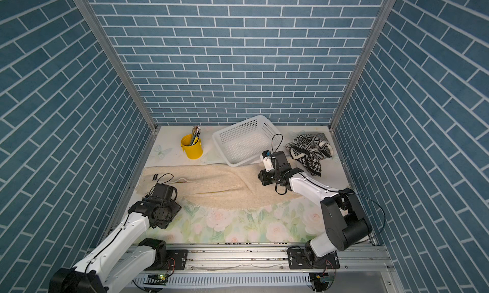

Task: Roll up the scarf and place it into the basket
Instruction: Flatten out the scarf at the center of the board.

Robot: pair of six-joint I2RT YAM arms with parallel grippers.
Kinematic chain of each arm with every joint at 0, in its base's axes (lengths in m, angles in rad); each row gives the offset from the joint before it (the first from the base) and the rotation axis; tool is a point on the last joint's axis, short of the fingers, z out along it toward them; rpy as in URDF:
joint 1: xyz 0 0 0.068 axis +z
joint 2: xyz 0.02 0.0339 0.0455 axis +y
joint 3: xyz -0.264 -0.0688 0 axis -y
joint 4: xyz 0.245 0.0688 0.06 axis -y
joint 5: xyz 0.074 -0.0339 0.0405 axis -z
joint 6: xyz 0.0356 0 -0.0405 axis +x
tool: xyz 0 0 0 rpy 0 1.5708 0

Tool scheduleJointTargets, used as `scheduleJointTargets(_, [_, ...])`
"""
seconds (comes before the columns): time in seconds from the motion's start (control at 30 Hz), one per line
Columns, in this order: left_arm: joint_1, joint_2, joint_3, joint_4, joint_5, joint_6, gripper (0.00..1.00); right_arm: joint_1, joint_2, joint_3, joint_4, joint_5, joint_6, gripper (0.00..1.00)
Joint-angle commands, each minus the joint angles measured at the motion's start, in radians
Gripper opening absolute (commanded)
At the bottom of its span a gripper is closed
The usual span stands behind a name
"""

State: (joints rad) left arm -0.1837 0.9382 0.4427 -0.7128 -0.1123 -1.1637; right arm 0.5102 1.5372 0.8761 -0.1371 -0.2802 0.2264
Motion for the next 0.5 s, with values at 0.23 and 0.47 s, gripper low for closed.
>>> scheduleJointTargets(0.23, [0.002, 0.208, 0.101, -0.014, -0.246, -0.055, 0.81, -0.001, 0.012, 0.014, 0.033, -0.039, -0.048, 0.28])
scheduleJointTargets(0.47, [0.035, 0.306, 0.123, 0.011, -0.283, -0.031, 0.15, -0.001, 0.004, 0.008, 0.027, -0.013, -0.056, 0.28])
